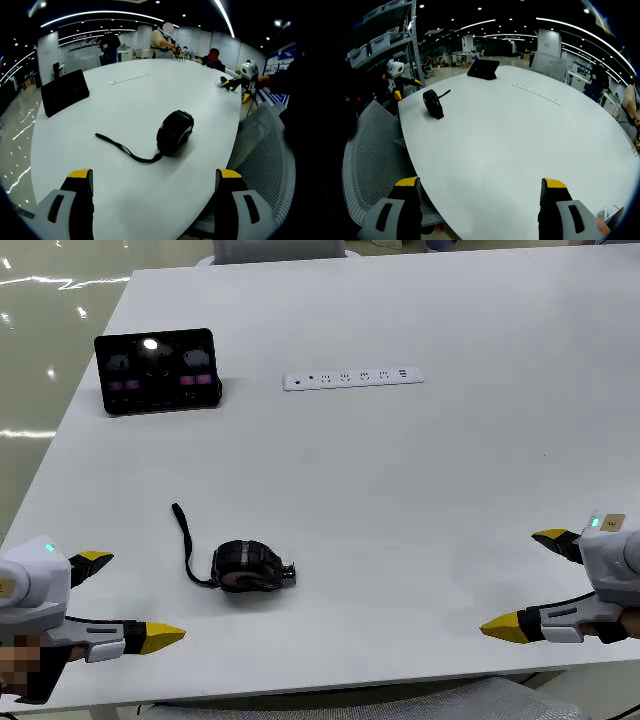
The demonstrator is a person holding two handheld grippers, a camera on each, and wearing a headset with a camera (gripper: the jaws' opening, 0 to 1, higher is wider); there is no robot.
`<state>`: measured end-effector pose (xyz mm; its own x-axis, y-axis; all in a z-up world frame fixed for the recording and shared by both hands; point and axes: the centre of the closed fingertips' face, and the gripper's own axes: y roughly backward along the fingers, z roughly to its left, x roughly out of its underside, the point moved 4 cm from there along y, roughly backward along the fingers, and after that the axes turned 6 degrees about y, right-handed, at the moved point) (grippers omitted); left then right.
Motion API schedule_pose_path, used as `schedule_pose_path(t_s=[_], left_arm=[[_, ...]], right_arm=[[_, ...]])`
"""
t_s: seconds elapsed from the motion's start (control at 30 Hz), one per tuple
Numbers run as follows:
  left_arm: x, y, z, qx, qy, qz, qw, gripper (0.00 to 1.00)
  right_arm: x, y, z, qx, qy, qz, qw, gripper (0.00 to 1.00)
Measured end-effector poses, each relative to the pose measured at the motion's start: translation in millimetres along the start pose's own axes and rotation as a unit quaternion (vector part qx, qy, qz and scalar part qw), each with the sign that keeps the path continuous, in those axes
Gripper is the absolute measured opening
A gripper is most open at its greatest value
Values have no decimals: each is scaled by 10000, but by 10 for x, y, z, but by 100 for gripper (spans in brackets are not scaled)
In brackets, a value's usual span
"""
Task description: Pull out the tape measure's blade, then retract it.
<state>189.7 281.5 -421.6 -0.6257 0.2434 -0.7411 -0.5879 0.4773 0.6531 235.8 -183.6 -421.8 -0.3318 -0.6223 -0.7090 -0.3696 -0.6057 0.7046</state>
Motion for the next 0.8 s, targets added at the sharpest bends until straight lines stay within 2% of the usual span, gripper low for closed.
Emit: schedule_pose_path(t_s=[0.37,0.77,0.8], left_arm=[[28,15,-31,6,60,7,10000,99],[-5,-4,-39,79,4,54,10000,99],[-7,-14,-40,96,-13,78,9999,99]], right_arm=[[31,0,3,-45,25,36,10000,99],[55,-32,16,-137,36,26,9999,99],[46,-38,2,-122,134,-8,9998,99]])
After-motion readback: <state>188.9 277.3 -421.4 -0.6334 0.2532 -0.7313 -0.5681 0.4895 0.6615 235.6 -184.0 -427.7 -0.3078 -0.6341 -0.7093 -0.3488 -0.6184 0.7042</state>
